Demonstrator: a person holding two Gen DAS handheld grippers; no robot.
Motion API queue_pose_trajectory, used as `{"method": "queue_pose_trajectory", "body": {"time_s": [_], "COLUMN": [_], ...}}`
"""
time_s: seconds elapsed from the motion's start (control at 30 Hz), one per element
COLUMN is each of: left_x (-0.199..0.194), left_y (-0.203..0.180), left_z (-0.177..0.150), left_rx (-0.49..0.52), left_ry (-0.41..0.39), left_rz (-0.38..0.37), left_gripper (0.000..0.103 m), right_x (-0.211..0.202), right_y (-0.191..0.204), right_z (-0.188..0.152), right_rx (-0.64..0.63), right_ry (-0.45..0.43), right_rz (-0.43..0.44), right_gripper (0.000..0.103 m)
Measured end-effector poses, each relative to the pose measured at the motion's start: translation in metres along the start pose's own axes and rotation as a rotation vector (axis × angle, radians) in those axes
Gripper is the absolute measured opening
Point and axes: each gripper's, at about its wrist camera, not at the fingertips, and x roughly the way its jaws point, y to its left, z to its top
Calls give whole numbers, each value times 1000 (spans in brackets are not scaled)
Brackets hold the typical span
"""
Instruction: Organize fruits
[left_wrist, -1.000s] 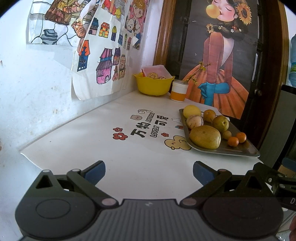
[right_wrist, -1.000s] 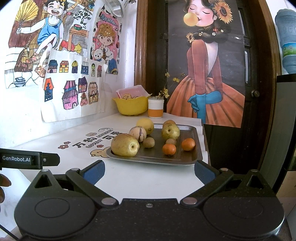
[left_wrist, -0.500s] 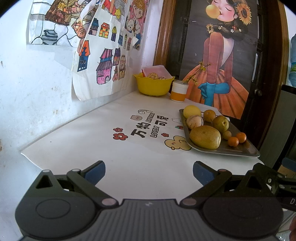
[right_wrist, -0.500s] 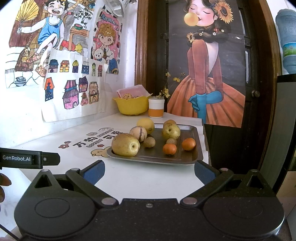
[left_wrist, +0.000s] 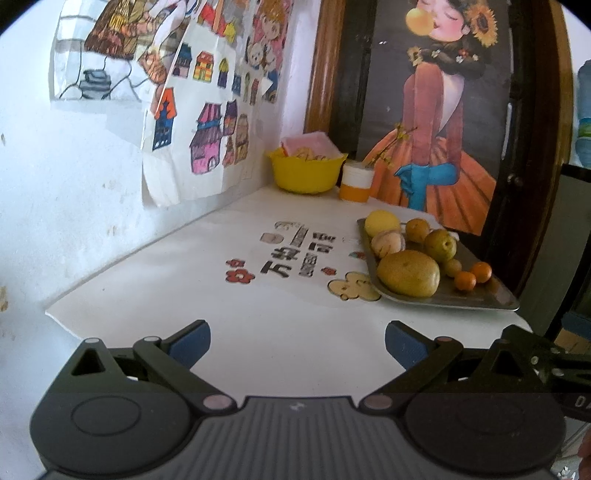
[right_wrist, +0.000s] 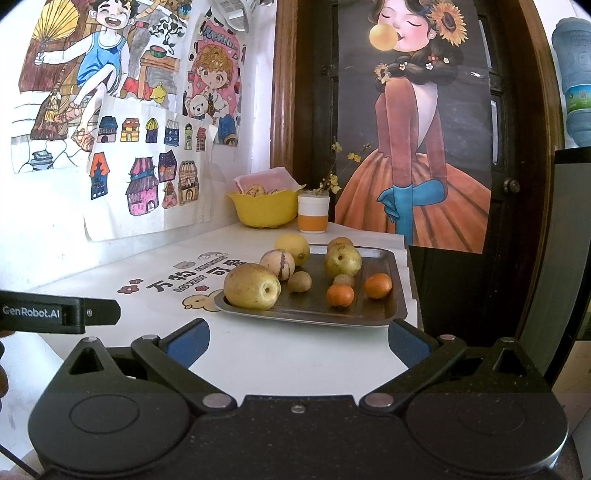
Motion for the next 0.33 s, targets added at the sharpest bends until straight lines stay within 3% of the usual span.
{"method": "queue_pose_trajectory", "body": {"time_s": [0.33], "left_x": [-1], "left_y": [-1], "left_z": [1], "left_rx": [-8], "left_ry": [-3], "left_rz": [-6], "left_gripper": [103], "right_x": [0], "right_y": [1], "right_z": [-2], "right_rx": [-5], "right_ry": [3], "right_rz": [7], "right_gripper": [102]}}
